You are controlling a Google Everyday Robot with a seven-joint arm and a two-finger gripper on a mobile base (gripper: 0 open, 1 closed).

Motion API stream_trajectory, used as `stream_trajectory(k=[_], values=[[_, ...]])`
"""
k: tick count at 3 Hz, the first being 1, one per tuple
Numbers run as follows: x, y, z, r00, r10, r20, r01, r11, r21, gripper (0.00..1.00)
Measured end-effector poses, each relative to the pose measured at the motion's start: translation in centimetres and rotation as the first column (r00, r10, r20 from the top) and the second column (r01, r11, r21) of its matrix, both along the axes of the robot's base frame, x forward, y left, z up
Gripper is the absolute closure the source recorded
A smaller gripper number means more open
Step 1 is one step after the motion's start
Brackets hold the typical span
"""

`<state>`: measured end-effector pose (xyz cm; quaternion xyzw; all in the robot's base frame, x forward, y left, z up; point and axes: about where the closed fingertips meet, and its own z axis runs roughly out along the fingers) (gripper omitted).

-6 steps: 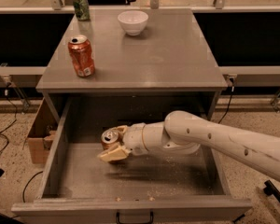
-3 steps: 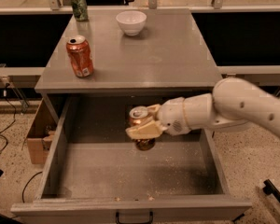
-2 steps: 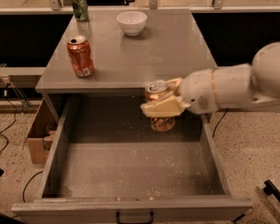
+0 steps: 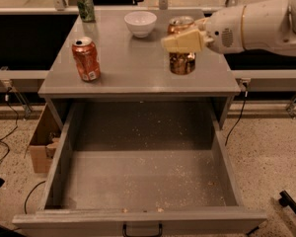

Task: Pick orange can from top drawer and place on counter

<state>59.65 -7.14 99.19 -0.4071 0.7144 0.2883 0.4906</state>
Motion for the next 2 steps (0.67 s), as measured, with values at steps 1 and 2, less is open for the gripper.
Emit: stream_trajectory(k=[1,2], values=[[5.8,-0.7,0.6,0.9911,-0.128,0.035,0.127,0.991,0.042,1.00],[10.2,-1.6,-0.1,0.9761,-0.200,0.084,0.194,0.978,0.079,1.00]])
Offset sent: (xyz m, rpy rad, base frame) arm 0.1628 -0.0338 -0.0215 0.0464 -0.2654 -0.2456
